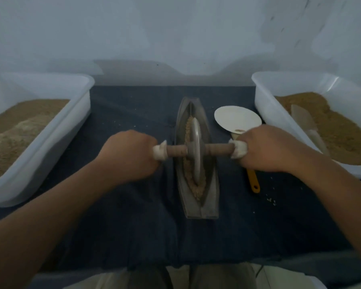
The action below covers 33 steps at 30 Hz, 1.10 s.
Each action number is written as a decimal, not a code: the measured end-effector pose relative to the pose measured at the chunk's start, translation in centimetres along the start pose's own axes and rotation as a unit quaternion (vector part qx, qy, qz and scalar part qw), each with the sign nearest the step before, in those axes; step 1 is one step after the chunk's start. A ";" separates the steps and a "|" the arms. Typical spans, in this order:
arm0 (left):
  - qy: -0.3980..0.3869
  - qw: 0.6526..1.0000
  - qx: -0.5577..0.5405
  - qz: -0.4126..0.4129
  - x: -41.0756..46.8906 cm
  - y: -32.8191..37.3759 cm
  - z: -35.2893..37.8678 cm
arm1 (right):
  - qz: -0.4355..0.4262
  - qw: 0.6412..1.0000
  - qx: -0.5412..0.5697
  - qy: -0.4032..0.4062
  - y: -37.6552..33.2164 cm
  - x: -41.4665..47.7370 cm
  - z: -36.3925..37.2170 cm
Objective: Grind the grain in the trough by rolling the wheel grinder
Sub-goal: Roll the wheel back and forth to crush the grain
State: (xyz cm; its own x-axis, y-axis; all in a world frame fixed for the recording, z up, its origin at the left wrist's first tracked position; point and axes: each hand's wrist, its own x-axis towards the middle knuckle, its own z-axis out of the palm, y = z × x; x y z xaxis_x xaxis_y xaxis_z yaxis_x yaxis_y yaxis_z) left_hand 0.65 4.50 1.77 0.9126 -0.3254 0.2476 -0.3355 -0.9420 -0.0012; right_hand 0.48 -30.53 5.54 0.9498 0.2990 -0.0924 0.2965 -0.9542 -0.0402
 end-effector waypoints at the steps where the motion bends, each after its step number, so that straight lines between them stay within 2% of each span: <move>1: -0.019 1.000 0.004 -0.007 1.1 0.1 0.1 | 0.013 1.000 -0.019 0.011 -0.3 0.9 -0.2; 4: -0.051 0.996 0.017 -0.065 7.0 0.1 -0.1 | 0.054 0.991 -0.093 0.084 -0.9 5.8 -0.8; 8: -0.041 0.994 0.019 -0.097 10.6 0.1 -0.5 | 0.103 0.984 -0.104 0.099 -0.5 9.4 -1.5; 10: -0.057 0.994 0.014 -0.089 9.5 0.5 -0.9 | 0.092 0.990 -0.086 0.056 -0.5 8.7 -1.6; 12: -0.067 0.996 0.021 -0.055 6.6 0.4 -1.1 | 0.060 0.996 -0.051 -0.031 -0.5 6.3 -1.7; 14: -0.036 0.999 0.037 -0.003 2.8 0.2 -1.0 | 0.039 0.993 0.008 -0.115 -0.5 3.1 -1.4; 16: -0.008 0.999 0.037 0.030 0.2 0.0 -0.9 | 0.025 0.988 0.035 -0.146 -0.4 0.6 -1.0; 18: -0.035 0.999 0.018 0.019 0.2 -0.3 -0.3 | 0.026 0.995 0.024 -0.096 -0.5 0.5 -0.6; 20: -0.065 0.998 0.002 -0.023 2.4 -0.3 0.3 | 0.033 0.999 -0.032 0.014 -0.7 2.7 -0.5; 22: -0.062 0.995 -0.010 -0.075 6.1 -0.4 0.2 | 0.045 0.991 -0.081 0.097 -0.7 5.7 -0.6; 24: -0.054 0.993 -0.003 -0.106 9.1 -0.1 -0.6 | 0.080 0.983 -0.104 0.131 -0.6 8.3 -0.7; 26: -0.052 0.994 0.020 -0.096 10.3 0.5 -1.5 | 0.109 0.980 -0.097 0.134 -0.6 9.4 -0.8; 29: -0.086 0.994 0.048 -0.044 9.1 0.9 -2.6 | 0.090 0.993 -0.060 0.036 -0.6 8.2 -0.9; 32: -0.200 0.980 0.001 0.016 5.4 0.3 -2.9 | 0.065 0.991 0.026 -0.114 -0.4 3.8 -0.9; 33: -0.219 0.975 -0.018 0.021 4.1 0.0 -2.8 | 0.059 0.987 0.042 -0.142 -0.6 2.4 -1.0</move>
State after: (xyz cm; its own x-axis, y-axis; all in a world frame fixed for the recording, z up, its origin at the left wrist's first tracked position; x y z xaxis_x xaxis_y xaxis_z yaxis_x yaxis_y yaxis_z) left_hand 3.71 3.36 5.48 0.9078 -0.3741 -0.1897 -0.3747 -0.9265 0.0342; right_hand 2.65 -29.31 6.37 0.9074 0.1875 -0.3762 0.1641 -0.9820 -0.0936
